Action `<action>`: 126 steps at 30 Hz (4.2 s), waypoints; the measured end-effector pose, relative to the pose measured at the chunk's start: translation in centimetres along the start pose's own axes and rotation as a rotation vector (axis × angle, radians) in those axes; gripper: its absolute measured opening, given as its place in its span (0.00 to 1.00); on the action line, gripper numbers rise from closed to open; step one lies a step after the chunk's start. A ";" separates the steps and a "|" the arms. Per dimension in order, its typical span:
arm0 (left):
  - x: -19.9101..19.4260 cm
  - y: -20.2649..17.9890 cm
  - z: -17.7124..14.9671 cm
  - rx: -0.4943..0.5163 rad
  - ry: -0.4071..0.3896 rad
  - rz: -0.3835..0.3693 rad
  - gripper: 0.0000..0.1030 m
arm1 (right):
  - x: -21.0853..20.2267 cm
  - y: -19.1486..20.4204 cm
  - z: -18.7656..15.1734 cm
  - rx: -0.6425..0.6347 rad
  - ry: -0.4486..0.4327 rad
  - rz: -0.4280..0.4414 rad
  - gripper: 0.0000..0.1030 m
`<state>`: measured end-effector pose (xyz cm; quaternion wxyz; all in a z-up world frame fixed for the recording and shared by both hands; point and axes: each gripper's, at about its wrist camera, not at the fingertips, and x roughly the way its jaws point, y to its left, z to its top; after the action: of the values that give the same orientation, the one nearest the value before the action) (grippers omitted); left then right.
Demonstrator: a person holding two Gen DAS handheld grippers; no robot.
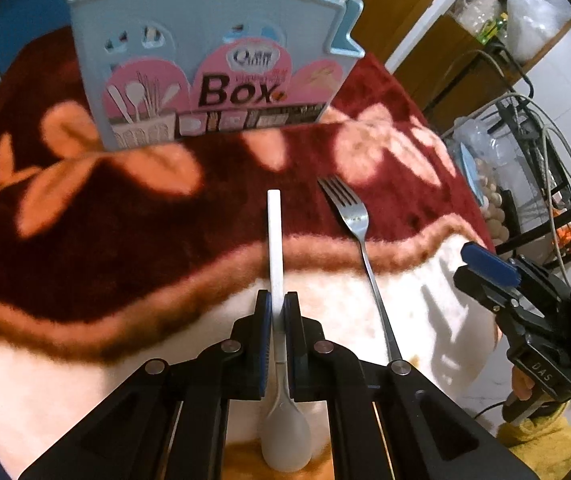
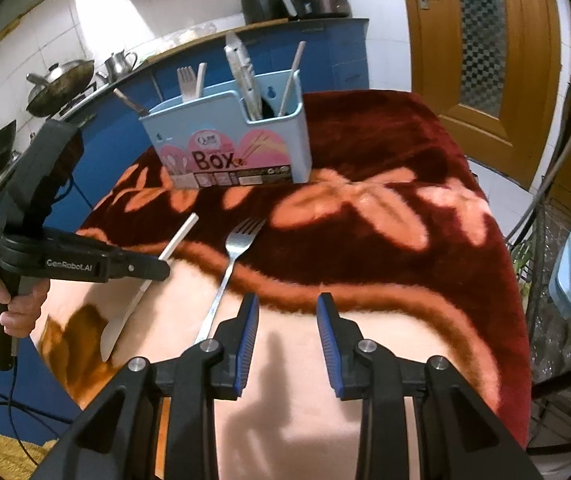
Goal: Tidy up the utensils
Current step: 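Grasp the white plastic spoon by its handle with the left tool, then grasp the metal fork with the right tool while the left tool lifts the white spoon, then lower the white spoon into the blue box with the left tool while the right tool inserts the metal fork, then open both tools and withdraw them from the blue box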
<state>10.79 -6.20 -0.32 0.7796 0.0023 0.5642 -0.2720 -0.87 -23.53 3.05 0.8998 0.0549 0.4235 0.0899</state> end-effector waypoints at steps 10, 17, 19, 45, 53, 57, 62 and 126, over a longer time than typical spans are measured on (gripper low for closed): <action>-3.3 1.6 -0.9 0.002 -0.173 0.076 0.06 | 1.9 2.8 1.6 -0.071 0.111 0.061 0.32; -5.2 2.7 -1.8 0.005 -0.273 0.128 0.06 | 4.6 4.4 2.7 -0.100 0.234 0.094 0.31; -5.6 2.9 -1.9 0.013 -0.292 0.131 0.06 | 5.9 4.2 3.1 -0.065 0.294 0.096 0.26; -9.4 2.1 -1.3 -0.015 -0.556 0.124 0.06 | 6.6 -0.6 3.3 0.211 0.227 0.252 0.03; -11.5 0.5 1.4 -0.014 -0.671 0.121 0.06 | 2.5 -1.8 2.1 0.212 -0.025 0.283 0.03; -12.8 0.4 3.6 -0.034 -0.764 0.146 0.06 | 0.6 -1.7 2.5 0.217 -0.142 0.291 0.03; -14.3 0.5 6.5 -0.073 -0.867 0.145 0.06 | 0.5 -1.7 3.6 0.226 -0.219 0.286 0.03; -12.3 -0.2 8.3 0.012 -0.932 0.246 0.15 | 0.6 2.3 14.0 -0.049 -0.657 0.116 0.30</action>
<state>15.33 -3.78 13.55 0.9758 -0.0487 0.1486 -0.1529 10.04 -21.46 11.92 0.9826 0.0834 0.1046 0.1287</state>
